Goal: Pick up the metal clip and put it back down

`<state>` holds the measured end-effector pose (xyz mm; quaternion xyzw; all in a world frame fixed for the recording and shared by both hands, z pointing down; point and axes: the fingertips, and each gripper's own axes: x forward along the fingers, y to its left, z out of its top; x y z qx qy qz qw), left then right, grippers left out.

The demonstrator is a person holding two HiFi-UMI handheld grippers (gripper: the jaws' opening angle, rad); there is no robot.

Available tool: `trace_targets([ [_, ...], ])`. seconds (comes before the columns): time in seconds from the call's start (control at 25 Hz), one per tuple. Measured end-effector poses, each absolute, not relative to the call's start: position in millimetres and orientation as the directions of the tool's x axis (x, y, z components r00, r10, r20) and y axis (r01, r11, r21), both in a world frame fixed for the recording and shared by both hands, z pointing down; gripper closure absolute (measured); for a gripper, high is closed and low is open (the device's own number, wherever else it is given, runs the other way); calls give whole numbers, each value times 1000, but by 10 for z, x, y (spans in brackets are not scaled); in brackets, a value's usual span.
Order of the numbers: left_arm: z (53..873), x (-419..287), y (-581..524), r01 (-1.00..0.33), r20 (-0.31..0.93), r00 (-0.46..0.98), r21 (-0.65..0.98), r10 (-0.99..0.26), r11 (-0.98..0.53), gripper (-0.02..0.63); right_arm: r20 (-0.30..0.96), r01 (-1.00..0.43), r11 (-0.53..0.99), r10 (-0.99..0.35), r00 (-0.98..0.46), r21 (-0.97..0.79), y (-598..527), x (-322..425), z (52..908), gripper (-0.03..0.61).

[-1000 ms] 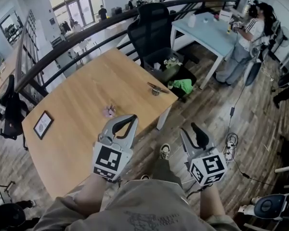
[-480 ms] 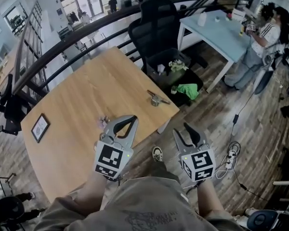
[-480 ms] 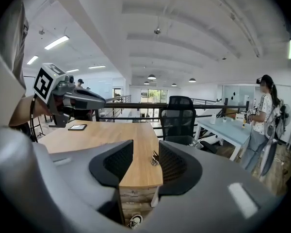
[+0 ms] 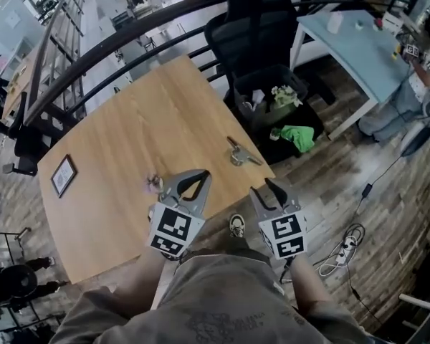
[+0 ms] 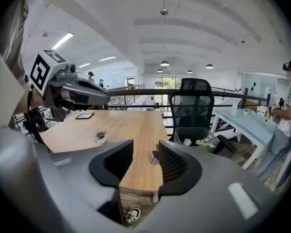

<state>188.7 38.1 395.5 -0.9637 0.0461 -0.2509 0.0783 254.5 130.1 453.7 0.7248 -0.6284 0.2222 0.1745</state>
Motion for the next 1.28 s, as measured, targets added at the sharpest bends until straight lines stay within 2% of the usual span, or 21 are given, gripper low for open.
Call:
trace_targets([
  [0.28,4381,2045,121,-110,562,809,-144,-173,-983,612,600,-1000,-31,-799,22,-5,863,2754,4940,431],
  [0.68,4859,2183,-143,-136,621,767,-88,-161,-987,612,703,-998,53,-711,-12,37,358,2834,5573,431],
  [1.0,5481,2195,-359,-136,672,731,-21,-114,-990,612,781,-988,64,-621,71,141,128,2973,6203,431],
  [1.28,5923,2121,-550,-137,695,715,33,-76,-990,612,794,-968,59,-586,164,243,-30,3068,6548,431],
])
